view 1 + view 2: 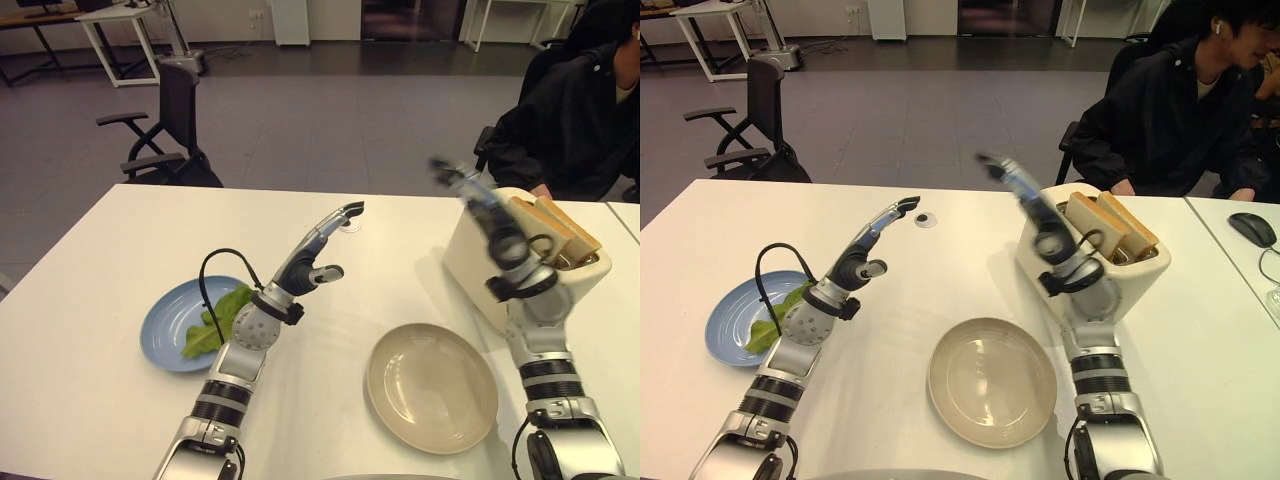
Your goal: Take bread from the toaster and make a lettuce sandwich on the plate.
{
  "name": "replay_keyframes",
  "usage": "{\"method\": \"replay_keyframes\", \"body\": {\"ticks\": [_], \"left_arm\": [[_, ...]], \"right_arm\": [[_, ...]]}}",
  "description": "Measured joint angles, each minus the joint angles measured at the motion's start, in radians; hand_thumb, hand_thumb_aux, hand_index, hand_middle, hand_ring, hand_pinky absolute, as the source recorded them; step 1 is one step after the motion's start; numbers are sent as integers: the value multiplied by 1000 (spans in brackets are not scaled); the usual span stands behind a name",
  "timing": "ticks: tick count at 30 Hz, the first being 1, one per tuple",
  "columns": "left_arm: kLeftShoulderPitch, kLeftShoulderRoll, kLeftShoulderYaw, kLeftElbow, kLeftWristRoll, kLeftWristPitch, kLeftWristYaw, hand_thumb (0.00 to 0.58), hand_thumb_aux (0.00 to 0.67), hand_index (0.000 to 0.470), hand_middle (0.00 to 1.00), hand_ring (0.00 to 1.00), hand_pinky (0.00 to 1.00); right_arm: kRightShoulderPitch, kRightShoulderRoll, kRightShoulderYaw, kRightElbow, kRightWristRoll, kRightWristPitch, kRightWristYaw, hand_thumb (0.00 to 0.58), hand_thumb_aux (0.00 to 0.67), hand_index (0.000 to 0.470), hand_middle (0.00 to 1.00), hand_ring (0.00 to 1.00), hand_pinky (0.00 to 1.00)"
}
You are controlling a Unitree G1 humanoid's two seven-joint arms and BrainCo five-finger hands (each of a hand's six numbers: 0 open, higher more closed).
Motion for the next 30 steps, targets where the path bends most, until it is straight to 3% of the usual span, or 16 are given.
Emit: {"method": "replay_keyframes", "body": {"ticks": [2,6,10,12,14,16,18,20,21,22,23,24,26,27,30], "left_arm": [[-5,-6,-5,17,1,0,0,0,0,0,0,0,0],[-6,-10,-16,25,3,-1,-1,0,0,0,0,0,0],[-19,-15,-24,33,3,0,-6,0,0,0,0,0,0],[-33,-24,-31,35,3,0,-7,0,0,0,0,0,0],[-35,-28,-35,37,4,0,-7,0,0,0,0,0,0],[-35,-28,-35,38,4,0,-7,0,0,0,0,0,0],[-35,-28,-35,38,5,0,-7,0,0,0,0,0,0],[-38,-28,-36,45,5,0,-9,0,0,0,0,0,0],[-40,-28,-36,47,5,0,-10,0,0,0,0,0,0],[-44,-29,-37,52,5,0,-11,0,0,0,0,0,0],[-45,-29,-37,58,5,0,-11,0,0,0,0,0,0],[-45,-29,-37,61,5,0,-11,0,0,0,0,0,0],[-45,-30,-37,64,5,0,-12,0,0,0,0,0,0],[-46,-30,-37,65,5,-1,-13,0,0,0,0,0,0],[-52,-30,-37,74,4,-10,-14,0,0,0,0,0,0]], "right_arm": [[6,-88,-119,-62,39,32,-30,0,0,0,0,0,0],[30,-255,-260,4,-247,98,-164,0,0,0,0,0,0],[100,-430,-263,229,-640,242,-358,0,0,0,0,0,0],[105,-466,-227,319,-716,272,-413,0,0,0,0,0,0],[106,-470,-192,373,-729,279,-422,14,8,6,0,0,0],[110,-473,-161,409,-736,283,-421,62,37,26,0,0,0],[122,-485,-134,428,-736,284,-403,14,8,6,0,0,0],[167,-511,-118,428,-730,277,-359,40,24,17,0,0,0],[183,-514,-115,426,-717,274,-346,128,79,55,0,0,0],[205,-520,-111,423,-703,269,-324,179,113,79,0,0,0],[222,-524,-110,420,-695,269,-309,385,281,197,0,0,0],[227,-528,-110,419,-686,269,-302,501,423,297,0,0,0],[227,-539,-110,406,-664,268,-299,564,560,393,0,0,0],[223,-543,-111,396,-654,267,-300,580,670,470,0,0,0],[217,-541,-111,359,-618,256,-297,580,670,470,0,0,0]]}}
